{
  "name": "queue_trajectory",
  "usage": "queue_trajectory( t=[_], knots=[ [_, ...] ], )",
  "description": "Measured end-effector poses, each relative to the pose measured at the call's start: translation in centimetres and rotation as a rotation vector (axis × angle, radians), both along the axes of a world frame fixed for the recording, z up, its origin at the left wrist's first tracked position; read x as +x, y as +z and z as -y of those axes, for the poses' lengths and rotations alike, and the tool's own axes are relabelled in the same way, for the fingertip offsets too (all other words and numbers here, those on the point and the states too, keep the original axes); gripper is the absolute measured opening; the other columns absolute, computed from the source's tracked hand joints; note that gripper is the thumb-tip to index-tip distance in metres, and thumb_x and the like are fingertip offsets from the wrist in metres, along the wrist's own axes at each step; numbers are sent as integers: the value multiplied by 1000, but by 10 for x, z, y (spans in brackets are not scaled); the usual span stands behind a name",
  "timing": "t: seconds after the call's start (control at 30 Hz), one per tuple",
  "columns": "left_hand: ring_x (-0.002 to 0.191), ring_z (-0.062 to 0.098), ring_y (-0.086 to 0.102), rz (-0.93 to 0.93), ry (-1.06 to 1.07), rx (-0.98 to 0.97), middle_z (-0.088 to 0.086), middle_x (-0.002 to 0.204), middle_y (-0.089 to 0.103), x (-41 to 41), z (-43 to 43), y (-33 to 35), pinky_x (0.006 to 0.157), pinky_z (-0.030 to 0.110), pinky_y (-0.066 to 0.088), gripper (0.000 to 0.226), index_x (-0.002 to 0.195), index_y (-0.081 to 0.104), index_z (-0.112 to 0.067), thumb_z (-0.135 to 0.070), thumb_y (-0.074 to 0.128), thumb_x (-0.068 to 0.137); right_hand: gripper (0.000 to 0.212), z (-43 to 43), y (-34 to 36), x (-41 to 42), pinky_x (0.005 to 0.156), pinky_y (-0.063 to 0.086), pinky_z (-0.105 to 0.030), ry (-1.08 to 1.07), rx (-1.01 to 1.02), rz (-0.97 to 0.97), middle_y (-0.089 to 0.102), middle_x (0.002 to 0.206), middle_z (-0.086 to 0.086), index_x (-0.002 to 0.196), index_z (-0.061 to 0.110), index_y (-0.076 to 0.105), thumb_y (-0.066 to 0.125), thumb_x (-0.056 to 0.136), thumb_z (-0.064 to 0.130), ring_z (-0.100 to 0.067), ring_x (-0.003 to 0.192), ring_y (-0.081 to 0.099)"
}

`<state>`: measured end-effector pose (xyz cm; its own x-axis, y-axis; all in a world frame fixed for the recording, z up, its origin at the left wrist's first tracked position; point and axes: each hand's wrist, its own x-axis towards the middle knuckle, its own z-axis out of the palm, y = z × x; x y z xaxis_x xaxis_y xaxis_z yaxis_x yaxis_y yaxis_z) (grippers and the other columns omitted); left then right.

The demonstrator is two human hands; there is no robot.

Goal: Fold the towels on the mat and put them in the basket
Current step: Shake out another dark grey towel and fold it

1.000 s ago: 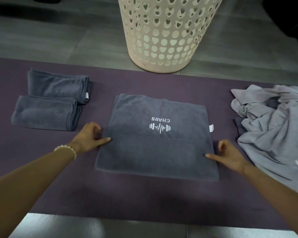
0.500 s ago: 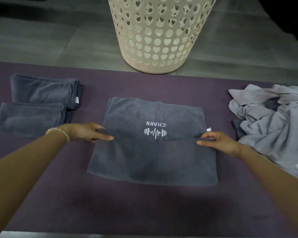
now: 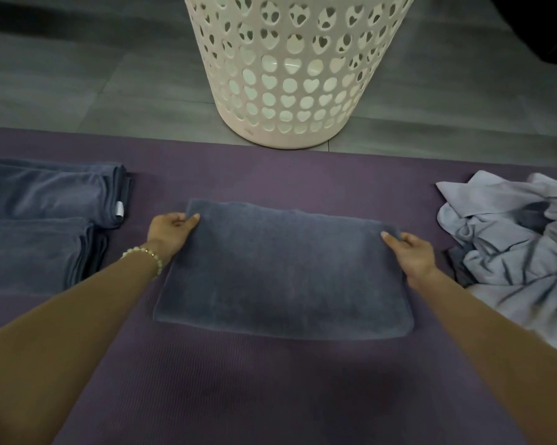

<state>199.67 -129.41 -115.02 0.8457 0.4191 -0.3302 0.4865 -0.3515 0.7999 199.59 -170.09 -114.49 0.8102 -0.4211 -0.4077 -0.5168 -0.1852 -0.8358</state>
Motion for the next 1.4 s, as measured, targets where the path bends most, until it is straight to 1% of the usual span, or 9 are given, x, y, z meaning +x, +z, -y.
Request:
queue_trajectory(
  t=[0.17,0.37,0.47,0.63,0.8,0.93,1.07,1.2,1.4],
  knots=[
    [65,9,49,112,66,7,2,63,56,9,-11,-12,55,9,41,14,81,63,-7,-19,67,87,16,0,4,17,54,49,-10,-31,22,101,61,49,18,71,17,63,70,85,19,5,52,54],
    [41,-9,49,22,72,75,-9,60,57,13,-11,-17,46,1,35,17,91,66,-7,-23,66,88,18,-8,2,25,56,44,-20,1,-46,-28,61,77,1,76,15,61,69,86,27,-15,72,56],
    [53,-2,51,7,69,104,-6,63,54,8,-9,-8,48,6,37,21,86,65,-7,-28,65,88,22,-6,11,17,46,43,-16,97,-84,-57,62,84,-2,91,10,61,71,84,29,-8,66,54],
    [68,13,60,-274,-164,-14,5,79,65,-31,-15,21,60,24,47,38,83,66,-6,-44,63,86,22,8,28,-21,81,54,-36,328,-3,-280,68,94,-7,89,9,63,72,82,28,-20,84,64],
    [89,17,68,-559,-454,-90,4,94,72,-73,-31,35,67,24,56,34,96,68,-12,-44,60,87,24,20,26,-64,77,55,-28,483,-1,-413,72,94,0,97,15,66,73,80,31,-15,90,67],
    [84,14,67,-395,-368,-185,3,96,72,-98,-30,31,63,17,53,30,100,68,-11,-37,57,91,14,19,20,-88,57,51,-11,425,33,-257,70,93,-6,99,6,65,63,90,16,-2,68,68],
    [77,17,65,-138,-236,-135,-6,74,70,-112,-19,23,57,12,50,21,89,67,-10,-29,58,92,12,11,15,-99,58,46,-6,432,-164,-46,66,80,-2,93,2,59,54,95,12,11,57,59],
    [76,15,64,-101,-271,-18,-3,78,68,-115,-19,17,61,19,47,18,83,66,-16,-30,58,92,28,8,15,-104,49,39,-8,346,-288,49,57,64,2,68,14,47,54,95,15,-2,55,55],
    [69,28,59,-209,-299,277,11,67,60,-119,-23,4,57,31,43,42,69,55,-4,-40,59,89,29,8,2,-114,54,34,-32,311,-466,-28,52,62,-1,72,12,45,58,92,28,-29,71,55]
  ],
)
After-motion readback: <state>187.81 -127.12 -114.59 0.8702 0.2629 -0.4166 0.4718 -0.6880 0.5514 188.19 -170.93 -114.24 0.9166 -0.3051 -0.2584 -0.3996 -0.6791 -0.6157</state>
